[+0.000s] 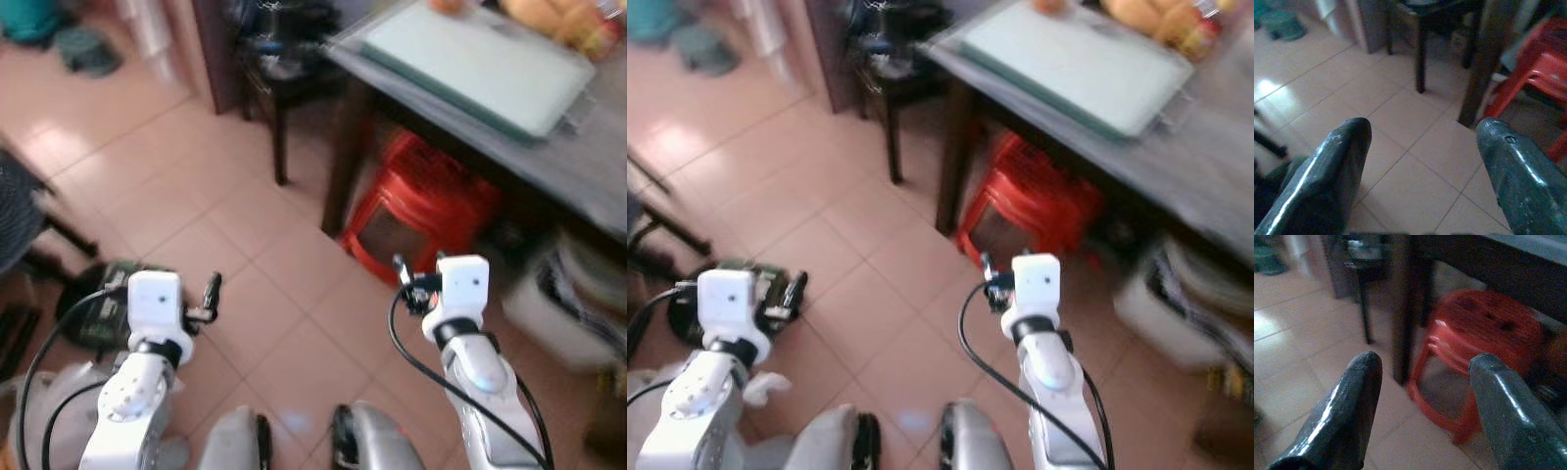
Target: Setting the table
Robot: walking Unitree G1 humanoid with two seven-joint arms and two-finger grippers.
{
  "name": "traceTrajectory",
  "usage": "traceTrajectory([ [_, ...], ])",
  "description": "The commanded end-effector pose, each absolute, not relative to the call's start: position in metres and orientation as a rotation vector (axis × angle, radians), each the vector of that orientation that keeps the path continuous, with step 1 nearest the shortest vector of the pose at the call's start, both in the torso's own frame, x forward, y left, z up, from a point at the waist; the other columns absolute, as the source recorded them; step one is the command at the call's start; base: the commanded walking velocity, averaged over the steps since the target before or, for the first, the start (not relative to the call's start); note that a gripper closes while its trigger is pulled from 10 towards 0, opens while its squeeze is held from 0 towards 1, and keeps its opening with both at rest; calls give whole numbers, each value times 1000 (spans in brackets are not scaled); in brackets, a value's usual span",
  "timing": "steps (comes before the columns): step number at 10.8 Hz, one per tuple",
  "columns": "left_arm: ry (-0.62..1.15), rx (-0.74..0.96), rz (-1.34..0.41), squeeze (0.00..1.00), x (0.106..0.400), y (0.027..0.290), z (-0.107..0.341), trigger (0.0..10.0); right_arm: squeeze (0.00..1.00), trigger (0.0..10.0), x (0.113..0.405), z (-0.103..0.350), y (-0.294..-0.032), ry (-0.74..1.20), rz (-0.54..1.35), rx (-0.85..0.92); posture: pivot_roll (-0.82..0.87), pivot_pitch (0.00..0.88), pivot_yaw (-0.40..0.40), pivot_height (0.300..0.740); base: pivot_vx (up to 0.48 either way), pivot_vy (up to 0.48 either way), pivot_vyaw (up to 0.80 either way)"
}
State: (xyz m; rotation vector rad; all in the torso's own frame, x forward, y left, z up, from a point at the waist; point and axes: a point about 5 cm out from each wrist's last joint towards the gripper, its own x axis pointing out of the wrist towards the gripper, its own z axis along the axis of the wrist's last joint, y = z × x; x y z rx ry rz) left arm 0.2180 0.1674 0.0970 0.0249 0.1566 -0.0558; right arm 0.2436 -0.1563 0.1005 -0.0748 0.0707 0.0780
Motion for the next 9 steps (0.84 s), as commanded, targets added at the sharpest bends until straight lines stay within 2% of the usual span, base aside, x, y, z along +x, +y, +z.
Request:
traceTrajectory([
  [1, 161, 13, -82, 0, 218, 161, 97, 10000, 0, 10000, 237, 93, -167, 105, 38, -86, -6, 198, -7, 740, 0, 0, -800],
  [5, 76, 78, -66, 0, 230, 163, 103, 10000, 0, 10000, 241, 99, -166, 55, 38, -124, -20, 185, 0, 740, 0, 0, -800],
  [9, 8, 44, -35, 0, 261, 150, 102, 10000, 0, 10000, 273, 108, -160, -14, 37, -115, -8, 52, -6, 740, 0, 0, -800],
])
